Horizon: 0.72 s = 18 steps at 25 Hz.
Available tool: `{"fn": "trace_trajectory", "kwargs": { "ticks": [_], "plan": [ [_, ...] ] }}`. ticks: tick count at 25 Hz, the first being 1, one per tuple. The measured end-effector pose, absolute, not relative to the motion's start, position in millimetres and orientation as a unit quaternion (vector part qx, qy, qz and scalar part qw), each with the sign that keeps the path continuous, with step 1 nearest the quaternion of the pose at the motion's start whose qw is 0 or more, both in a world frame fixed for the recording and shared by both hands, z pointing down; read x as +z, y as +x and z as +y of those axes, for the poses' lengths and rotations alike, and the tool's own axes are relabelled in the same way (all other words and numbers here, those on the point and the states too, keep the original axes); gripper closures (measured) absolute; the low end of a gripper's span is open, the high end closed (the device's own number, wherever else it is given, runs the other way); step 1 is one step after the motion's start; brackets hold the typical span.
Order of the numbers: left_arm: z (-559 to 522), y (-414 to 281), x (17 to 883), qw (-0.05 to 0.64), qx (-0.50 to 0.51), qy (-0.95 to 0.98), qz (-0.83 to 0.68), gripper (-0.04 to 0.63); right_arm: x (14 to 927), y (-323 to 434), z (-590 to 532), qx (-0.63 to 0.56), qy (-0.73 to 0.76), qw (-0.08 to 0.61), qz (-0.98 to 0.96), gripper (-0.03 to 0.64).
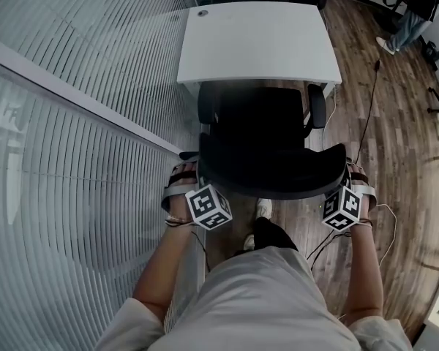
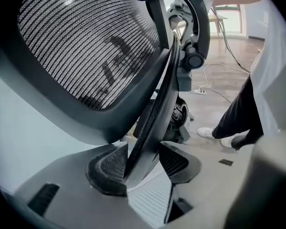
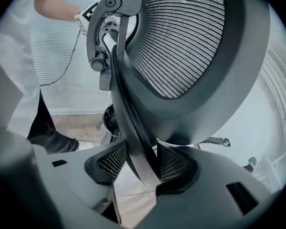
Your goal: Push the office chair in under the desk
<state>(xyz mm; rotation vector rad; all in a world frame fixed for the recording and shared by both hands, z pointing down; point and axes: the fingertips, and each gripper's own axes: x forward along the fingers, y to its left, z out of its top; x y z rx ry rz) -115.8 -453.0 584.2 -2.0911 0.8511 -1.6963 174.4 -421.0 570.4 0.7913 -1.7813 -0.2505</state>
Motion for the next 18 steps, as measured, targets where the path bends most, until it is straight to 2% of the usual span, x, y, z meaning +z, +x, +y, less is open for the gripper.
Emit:
{"fn": "trace_trajectory", "kwargs": {
  "ticks": [18],
  "plan": [
    [-532, -116, 582, 0.153, -0.602, -0.723, 0.303, 0.376, 566, 176, -502, -0.107, 0.334, 0.548, -0.759, 0.402]
  ]
}}
